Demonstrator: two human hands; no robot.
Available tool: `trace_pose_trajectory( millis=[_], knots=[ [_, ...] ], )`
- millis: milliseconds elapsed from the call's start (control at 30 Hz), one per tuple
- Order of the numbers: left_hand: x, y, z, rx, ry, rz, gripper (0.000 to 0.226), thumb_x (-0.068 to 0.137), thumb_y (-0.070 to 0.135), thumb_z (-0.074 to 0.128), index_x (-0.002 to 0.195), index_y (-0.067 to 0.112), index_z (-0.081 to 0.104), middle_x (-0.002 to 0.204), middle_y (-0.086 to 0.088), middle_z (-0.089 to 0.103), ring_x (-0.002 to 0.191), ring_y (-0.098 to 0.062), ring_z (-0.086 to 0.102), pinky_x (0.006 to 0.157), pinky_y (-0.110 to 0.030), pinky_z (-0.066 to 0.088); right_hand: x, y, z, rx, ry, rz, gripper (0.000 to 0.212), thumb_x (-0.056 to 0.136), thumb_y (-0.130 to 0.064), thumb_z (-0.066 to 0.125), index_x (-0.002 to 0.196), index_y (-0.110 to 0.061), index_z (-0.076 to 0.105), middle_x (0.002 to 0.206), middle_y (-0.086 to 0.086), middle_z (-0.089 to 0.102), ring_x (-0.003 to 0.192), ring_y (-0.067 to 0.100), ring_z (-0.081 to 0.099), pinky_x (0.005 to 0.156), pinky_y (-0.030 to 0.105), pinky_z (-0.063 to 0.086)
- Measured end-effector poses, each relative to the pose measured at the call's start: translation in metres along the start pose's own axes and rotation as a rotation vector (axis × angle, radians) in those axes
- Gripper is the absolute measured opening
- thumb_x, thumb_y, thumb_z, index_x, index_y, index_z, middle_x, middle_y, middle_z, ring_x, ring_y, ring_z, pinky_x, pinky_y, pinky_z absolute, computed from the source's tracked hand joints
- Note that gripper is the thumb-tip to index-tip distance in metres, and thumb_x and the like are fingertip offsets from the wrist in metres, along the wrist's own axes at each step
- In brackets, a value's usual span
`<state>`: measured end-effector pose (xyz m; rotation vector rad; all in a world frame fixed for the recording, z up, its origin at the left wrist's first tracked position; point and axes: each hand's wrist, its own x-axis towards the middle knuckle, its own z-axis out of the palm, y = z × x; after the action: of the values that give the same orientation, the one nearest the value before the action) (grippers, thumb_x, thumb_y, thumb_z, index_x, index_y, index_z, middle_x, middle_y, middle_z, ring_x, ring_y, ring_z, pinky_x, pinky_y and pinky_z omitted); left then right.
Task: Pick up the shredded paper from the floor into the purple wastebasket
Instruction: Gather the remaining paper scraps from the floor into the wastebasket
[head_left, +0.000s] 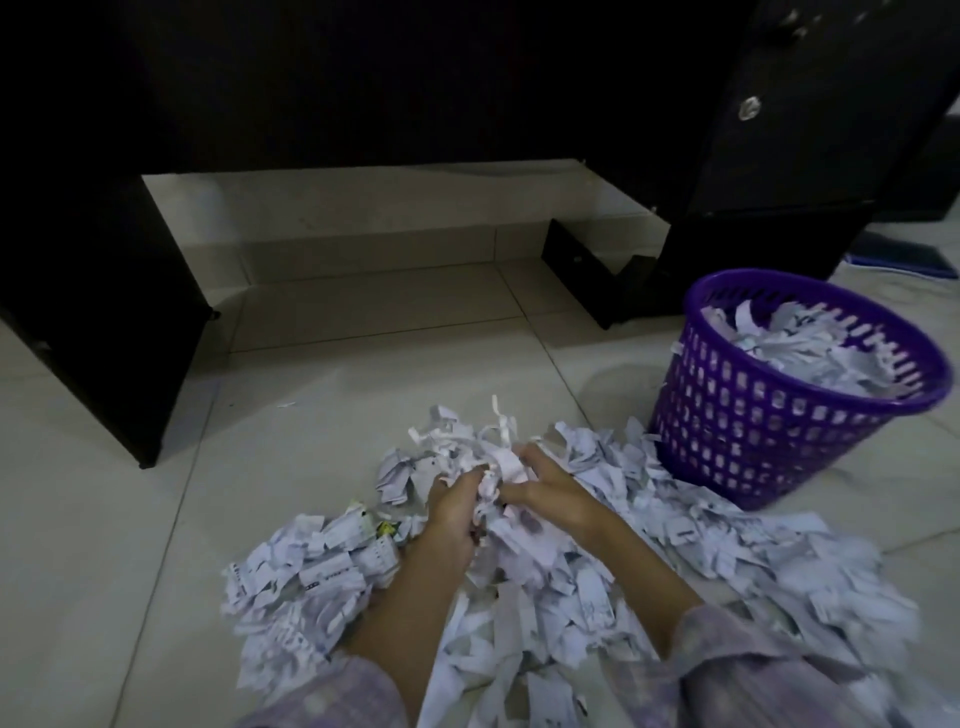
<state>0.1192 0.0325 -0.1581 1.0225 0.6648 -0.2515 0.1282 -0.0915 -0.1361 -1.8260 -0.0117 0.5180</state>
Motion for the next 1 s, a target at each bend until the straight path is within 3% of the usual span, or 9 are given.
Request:
trace_pose_trajectory(
  millis=[100, 167, 233, 400, 500, 600, 767, 900, 1000],
  knots=[
    [0.0, -0.002, -0.005, -0.033, 0.069, -0.014, 0.064, 0.077, 0.008, 0.072, 0.135, -0.002, 0.046, 0.119, -0.028, 0.061, 0.096, -0.041, 0.065, 0.069, -0.041, 0.056, -0.008, 0.001, -0.006, 0.158, -0.034, 0.051, 0.046, 0.075, -0.028, 0.076, 0.118, -0.023, 0.059, 0.117, -0.002, 0.065, 0.11, 0.015, 0.061, 0.094, 0.03, 0.047],
    [0.0, 0.001, -0.007, -0.072, 0.104, 0.007, 0.058, 0.078, 0.005, 0.072, 0.131, -0.002, 0.049, 0.118, -0.025, 0.063, 0.097, -0.04, 0.066, 0.076, -0.047, 0.056, -0.016, 0.003, -0.008, 0.306, 0.003, 0.076, 0.046, 0.077, -0.035, 0.075, 0.119, -0.025, 0.06, 0.101, -0.006, 0.071, 0.094, 0.009, 0.066, 0.082, 0.03, 0.051],
    [-0.001, 0.006, -0.006, -0.113, 0.139, 0.038, 0.058, 0.079, 0.006, 0.072, 0.132, 0.001, 0.047, 0.121, -0.021, 0.062, 0.1, -0.039, 0.065, 0.085, -0.051, 0.054, -0.024, 0.013, -0.01, 0.413, 0.0, 0.132, 0.047, 0.078, -0.05, 0.07, 0.12, -0.031, 0.062, 0.099, -0.006, 0.07, 0.095, 0.014, 0.064, 0.086, 0.039, 0.049],
    [-0.006, 0.01, 0.0, -0.045, 0.114, 0.019, 0.066, 0.078, 0.019, 0.075, 0.136, 0.005, 0.046, 0.123, -0.018, 0.062, 0.09, -0.034, 0.067, 0.058, -0.034, 0.055, -0.046, 0.051, 0.004, 0.819, -0.119, 0.364, 0.085, 0.064, -0.077, 0.057, 0.13, -0.023, 0.058, 0.138, 0.019, 0.051, 0.119, 0.04, 0.051, 0.086, 0.064, 0.047],
    [-0.013, 0.004, 0.0, 0.07, -0.049, -0.097, 0.042, 0.082, 0.015, 0.07, 0.119, -0.001, 0.057, 0.114, -0.019, 0.065, 0.074, -0.032, 0.068, 0.056, -0.034, 0.055, -0.055, 0.044, 0.014, 1.066, -0.085, 0.328, 0.092, 0.071, -0.073, 0.061, 0.135, -0.008, 0.053, 0.135, 0.026, 0.052, 0.118, 0.046, 0.052, 0.089, 0.059, 0.046],
    [-0.026, 0.003, 0.0, 0.332, -0.153, -0.175, 0.027, 0.088, 0.017, 0.065, 0.112, 0.005, 0.059, 0.106, -0.017, 0.063, 0.071, -0.025, 0.064, 0.063, -0.029, 0.051, -0.051, 0.033, 0.007, 1.149, 0.121, 0.282, 0.073, 0.088, -0.061, 0.046, 0.131, -0.002, 0.051, 0.139, 0.024, 0.048, 0.12, 0.038, 0.052, 0.071, 0.042, 0.045],
    [-0.022, 0.01, -0.009, 0.757, -0.158, -0.157, 0.056, 0.085, 0.024, 0.068, 0.133, 0.005, 0.046, 0.125, -0.01, 0.05, 0.098, -0.022, 0.048, 0.084, -0.032, 0.042, -0.042, 0.027, 0.001, 1.083, -0.097, 0.227, 0.084, 0.079, -0.063, 0.064, 0.14, -0.007, 0.047, 0.142, 0.022, 0.046, 0.131, 0.038, 0.046, 0.115, 0.054, 0.027],
    [-0.024, 0.015, -0.008, 0.822, -0.149, -0.209, 0.056, 0.071, 0.017, 0.075, 0.121, -0.001, 0.056, 0.111, -0.013, 0.058, 0.084, -0.024, 0.055, 0.066, -0.028, 0.046, -0.03, 0.031, -0.002, 0.861, -0.106, 0.118, 0.044, 0.079, -0.035, 0.07, 0.112, -0.007, 0.071, 0.12, 0.02, 0.065, 0.114, 0.036, 0.061, 0.11, 0.051, 0.037],
    [-0.018, 0.008, -0.004, 0.747, -0.077, -0.142, 0.062, 0.069, 0.006, 0.072, 0.126, -0.007, 0.051, 0.092, -0.017, 0.057, 0.069, -0.023, 0.053, 0.059, -0.029, 0.044, -0.027, 0.025, 0.002, 0.669, -0.013, 0.132, 0.063, 0.058, -0.03, 0.081, 0.112, 0.0, 0.069, 0.117, 0.022, 0.067, 0.113, 0.039, 0.061, 0.107, 0.051, 0.041]
  ],
)
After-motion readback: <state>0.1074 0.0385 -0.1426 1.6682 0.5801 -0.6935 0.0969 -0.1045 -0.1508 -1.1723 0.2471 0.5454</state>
